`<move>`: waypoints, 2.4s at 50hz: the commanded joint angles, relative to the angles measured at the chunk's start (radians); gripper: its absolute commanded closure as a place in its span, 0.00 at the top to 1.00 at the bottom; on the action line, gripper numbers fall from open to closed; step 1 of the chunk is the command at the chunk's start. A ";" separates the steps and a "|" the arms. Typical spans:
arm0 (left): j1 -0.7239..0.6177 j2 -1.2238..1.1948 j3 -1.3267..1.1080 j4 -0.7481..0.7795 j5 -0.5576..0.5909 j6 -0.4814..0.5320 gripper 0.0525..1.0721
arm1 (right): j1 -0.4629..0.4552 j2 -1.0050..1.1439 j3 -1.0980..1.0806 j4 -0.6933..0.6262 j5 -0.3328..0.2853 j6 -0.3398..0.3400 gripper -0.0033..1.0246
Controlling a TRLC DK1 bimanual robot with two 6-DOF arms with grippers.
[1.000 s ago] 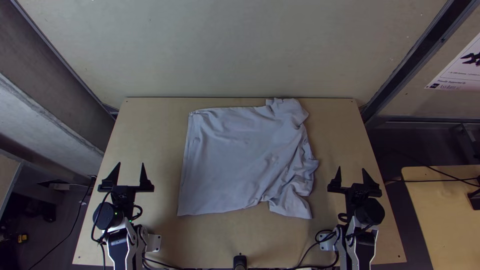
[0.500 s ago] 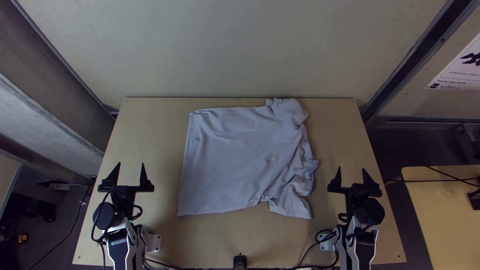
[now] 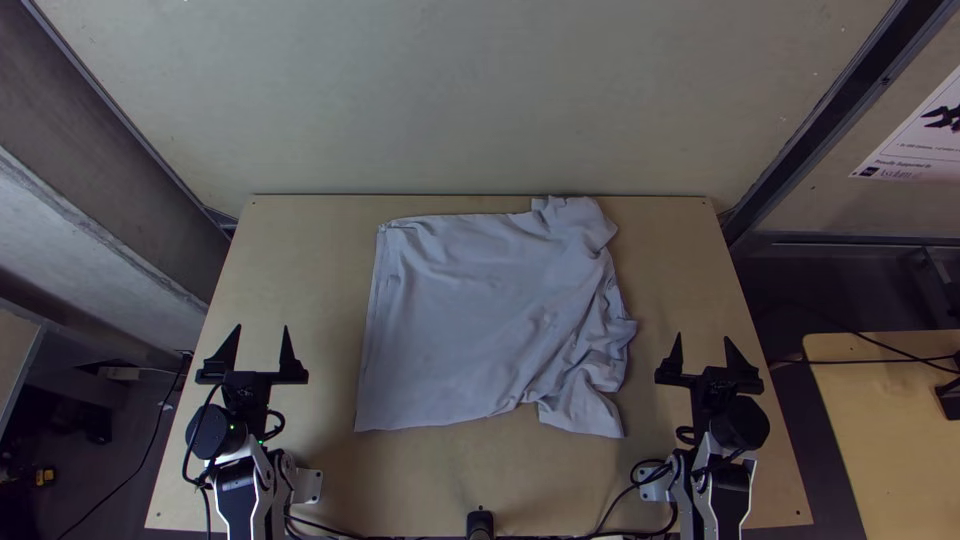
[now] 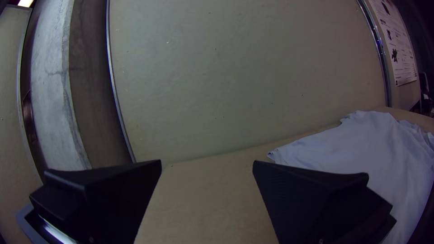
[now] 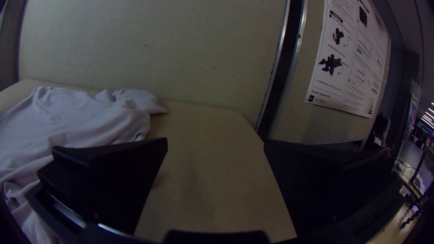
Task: Fold the t-shirt
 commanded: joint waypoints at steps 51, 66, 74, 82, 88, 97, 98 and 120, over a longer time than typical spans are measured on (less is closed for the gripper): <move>0.006 -0.006 -0.048 -0.016 -0.003 0.018 0.95 | -0.004 -0.003 -0.005 -0.019 0.004 -0.016 0.96; -0.031 -0.006 -0.048 -0.016 -0.003 0.002 0.95 | 0.029 -0.003 -0.005 -0.019 0.004 -0.016 0.96; -0.033 -0.006 -0.048 -0.016 -0.003 -0.008 0.95 | 0.028 -0.003 -0.005 -0.019 0.004 -0.016 0.96; -0.040 -0.006 -0.048 -0.016 -0.002 -0.089 0.95 | 0.028 -0.003 -0.005 -0.019 0.004 -0.016 0.96; -0.040 -0.006 -0.048 -0.016 -0.002 -0.144 0.95 | 0.029 -0.003 -0.005 -0.019 0.004 -0.016 0.96; -0.034 -0.006 -0.048 -0.016 -0.002 -0.150 0.95 | 0.031 -0.003 -0.005 -0.019 0.004 -0.016 0.96; -0.034 -0.006 -0.046 -0.014 -0.003 -0.152 0.95 | 0.031 -0.003 -0.005 -0.019 0.004 -0.016 0.96; -0.201 -0.008 -0.048 0.001 -0.106 0.092 0.95 | 0.065 -0.004 -0.008 0.004 0.023 -0.218 0.95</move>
